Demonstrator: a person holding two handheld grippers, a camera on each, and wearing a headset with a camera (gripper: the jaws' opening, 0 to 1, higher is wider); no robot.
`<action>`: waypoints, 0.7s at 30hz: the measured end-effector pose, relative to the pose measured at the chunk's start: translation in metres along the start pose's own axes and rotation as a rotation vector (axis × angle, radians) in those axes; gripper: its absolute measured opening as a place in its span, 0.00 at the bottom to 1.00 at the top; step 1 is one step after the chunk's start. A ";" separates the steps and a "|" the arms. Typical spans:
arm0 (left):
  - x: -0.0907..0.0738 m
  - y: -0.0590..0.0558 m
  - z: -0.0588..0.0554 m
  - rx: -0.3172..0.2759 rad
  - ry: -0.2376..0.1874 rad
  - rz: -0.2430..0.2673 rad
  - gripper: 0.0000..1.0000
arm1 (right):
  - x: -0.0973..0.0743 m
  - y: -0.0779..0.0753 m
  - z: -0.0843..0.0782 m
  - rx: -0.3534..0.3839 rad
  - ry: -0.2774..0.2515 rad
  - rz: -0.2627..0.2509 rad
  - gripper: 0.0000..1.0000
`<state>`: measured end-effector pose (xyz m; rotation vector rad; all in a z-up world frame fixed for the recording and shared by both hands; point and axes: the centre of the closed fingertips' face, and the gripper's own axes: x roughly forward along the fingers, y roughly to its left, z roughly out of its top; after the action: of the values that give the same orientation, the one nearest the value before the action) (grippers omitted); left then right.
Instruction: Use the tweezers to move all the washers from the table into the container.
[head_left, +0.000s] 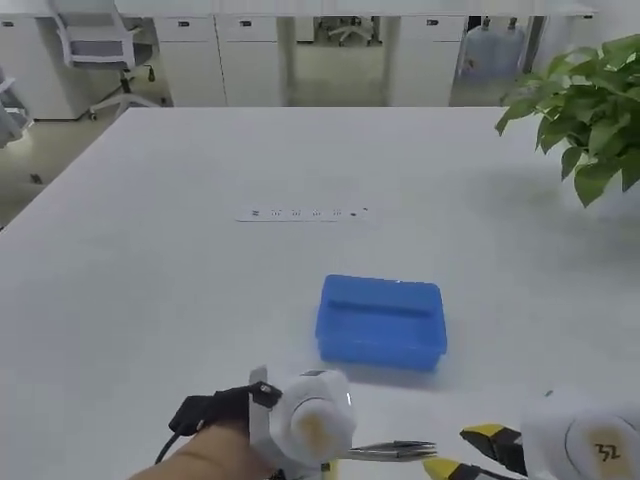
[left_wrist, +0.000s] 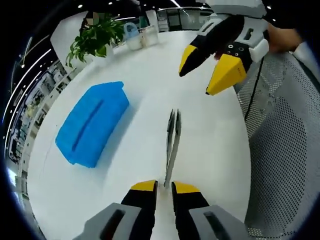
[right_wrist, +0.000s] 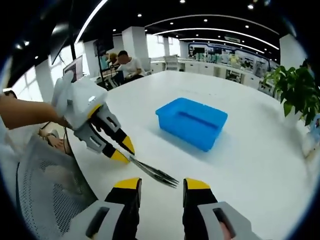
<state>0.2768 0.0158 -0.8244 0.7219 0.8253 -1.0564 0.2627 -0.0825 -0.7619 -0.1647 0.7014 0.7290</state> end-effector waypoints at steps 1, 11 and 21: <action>-0.003 0.005 -0.002 -0.083 -0.004 0.032 0.18 | -0.001 0.000 0.001 0.015 -0.008 0.004 0.31; -0.054 0.024 0.000 -0.496 -0.224 0.185 0.55 | -0.006 -0.004 0.010 0.052 -0.051 -0.001 0.40; -0.115 0.046 -0.003 -0.779 -0.442 0.372 0.93 | -0.016 -0.018 0.018 0.107 -0.116 -0.051 0.65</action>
<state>0.2893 0.0856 -0.7223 -0.0337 0.6104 -0.4575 0.2752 -0.0980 -0.7399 -0.0418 0.6218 0.6449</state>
